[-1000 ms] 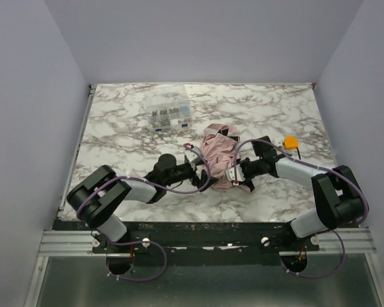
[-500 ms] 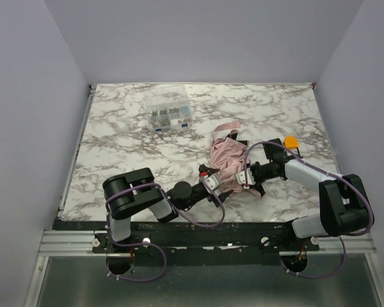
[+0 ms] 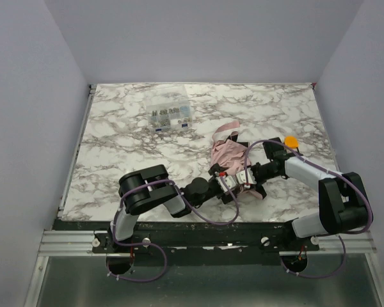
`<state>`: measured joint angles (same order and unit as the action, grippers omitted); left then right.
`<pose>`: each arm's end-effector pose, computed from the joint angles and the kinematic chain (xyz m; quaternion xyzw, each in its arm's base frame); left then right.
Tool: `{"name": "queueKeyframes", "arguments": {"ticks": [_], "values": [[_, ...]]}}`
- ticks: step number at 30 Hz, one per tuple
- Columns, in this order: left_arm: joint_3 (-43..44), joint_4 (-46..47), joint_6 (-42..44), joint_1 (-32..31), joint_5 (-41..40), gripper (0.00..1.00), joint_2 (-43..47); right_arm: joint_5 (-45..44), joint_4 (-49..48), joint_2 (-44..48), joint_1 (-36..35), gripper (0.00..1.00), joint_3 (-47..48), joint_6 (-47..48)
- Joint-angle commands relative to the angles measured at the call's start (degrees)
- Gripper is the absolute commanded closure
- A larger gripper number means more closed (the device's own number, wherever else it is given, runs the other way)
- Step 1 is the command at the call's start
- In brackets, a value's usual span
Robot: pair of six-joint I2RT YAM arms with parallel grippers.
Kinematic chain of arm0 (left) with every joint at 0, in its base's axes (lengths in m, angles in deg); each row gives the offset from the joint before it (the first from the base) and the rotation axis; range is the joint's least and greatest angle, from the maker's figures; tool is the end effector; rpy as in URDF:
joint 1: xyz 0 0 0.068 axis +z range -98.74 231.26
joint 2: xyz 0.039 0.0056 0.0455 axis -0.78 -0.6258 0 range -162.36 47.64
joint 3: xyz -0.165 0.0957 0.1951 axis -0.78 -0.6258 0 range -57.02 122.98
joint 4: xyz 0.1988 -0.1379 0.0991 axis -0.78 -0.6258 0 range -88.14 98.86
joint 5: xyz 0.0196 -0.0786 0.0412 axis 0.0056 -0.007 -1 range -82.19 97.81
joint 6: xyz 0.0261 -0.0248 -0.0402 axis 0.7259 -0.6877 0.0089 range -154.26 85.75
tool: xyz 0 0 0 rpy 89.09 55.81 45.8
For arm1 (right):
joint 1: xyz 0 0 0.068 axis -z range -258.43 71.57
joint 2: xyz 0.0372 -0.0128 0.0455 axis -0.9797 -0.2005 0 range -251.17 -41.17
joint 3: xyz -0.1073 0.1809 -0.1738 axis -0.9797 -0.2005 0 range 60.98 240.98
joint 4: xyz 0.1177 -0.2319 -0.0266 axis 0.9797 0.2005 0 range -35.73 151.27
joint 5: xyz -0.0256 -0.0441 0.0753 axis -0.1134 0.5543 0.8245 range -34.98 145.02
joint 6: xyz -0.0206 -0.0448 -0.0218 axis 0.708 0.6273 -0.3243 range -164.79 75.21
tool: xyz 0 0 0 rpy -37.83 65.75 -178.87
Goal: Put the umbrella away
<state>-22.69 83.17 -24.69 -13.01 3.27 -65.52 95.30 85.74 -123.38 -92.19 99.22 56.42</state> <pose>0.1498 -0.3045 0.1189 0.4193 0.6029 -0.2857 0.6157 0.2157 0.0764 0.1503 -0.8088 0.4638 0.1646 0.3220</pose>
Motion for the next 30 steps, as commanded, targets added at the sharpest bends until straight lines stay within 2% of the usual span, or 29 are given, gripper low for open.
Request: {"name": "queueKeyframes", "arguments": {"ticks": [1,5,7,8,10,11,14,15,16,20,23,26,30], "values": [[-1.7,-3.2,-1.7,-0.6,4.3,0.05,-4.4,-3.3,8.7,-2.9,0.1,0.84,-1.2,-3.5],[0.7,-9.2,-1.9,-1.0,4.5,0.13,-6.7,-2.5,8.1,-3.6,0.1,0.83,-0.2,-5.3],[2.3,-12.3,-2.1,-1.0,4.0,0.22,-7.9,-1.7,8.8,-3.7,0.1,0.81,0.5,-5.4],[3.0,-14.3,-2.0,-1.0,3.6,0.31,-8.3,-1.4,9.2,-3.7,0.2,0.79,0.6,-5.4],[3.7,-17.4,-2.0,-1.0,2.2,0.65,-8.6,-0.6,10.9,-3.4,0.2,0.69,1.0,-4.9],[3.7,-18.4,-2.0,-0.9,1.9,0.77,-8.6,-0.3,11.9,-3.3,0.1,0.62,1.4,-4.6],[2.3,-18.3,-2.1,-0.3,2.9,0.91,-8.6,-0.4,15.8,-2.8,0.2,0.44,4.4,-7.0],[1.7,-18.1,-2.3,0.1,3.7,0.95,-8.5,-1.1,17.6,-2.5,0.2,0.26,6.0,-8.3],[1.4,-18.2,-2.4,0.5,4.5,0.98,-8.4,-1.6,20.5,-2.4,0.7,0.01,8.0,-8.1],[0.3,-18.7,-2.9,2.8,9.5,1.00,-8.0,-0.3,34.1,-1.4,6.5,0.00,14.7,-0.1],[0.0,-19.0,-3.2,4.1,12.9,1.00,-8.3,0.3,39.4,0.2,10.2,0.00,18.5,3.0],[0.9,-20.8,-3.0,4.7,15.3,1.00,-9.0,3.7,39.1,2.2,10.6,0.00,19.2,3.9],[2.2,-22.9,-2.4,4.8,18.4,1.00,-9.6,14.1,30.6,4.3,9.8,0.00,14.1,6.8]]}}
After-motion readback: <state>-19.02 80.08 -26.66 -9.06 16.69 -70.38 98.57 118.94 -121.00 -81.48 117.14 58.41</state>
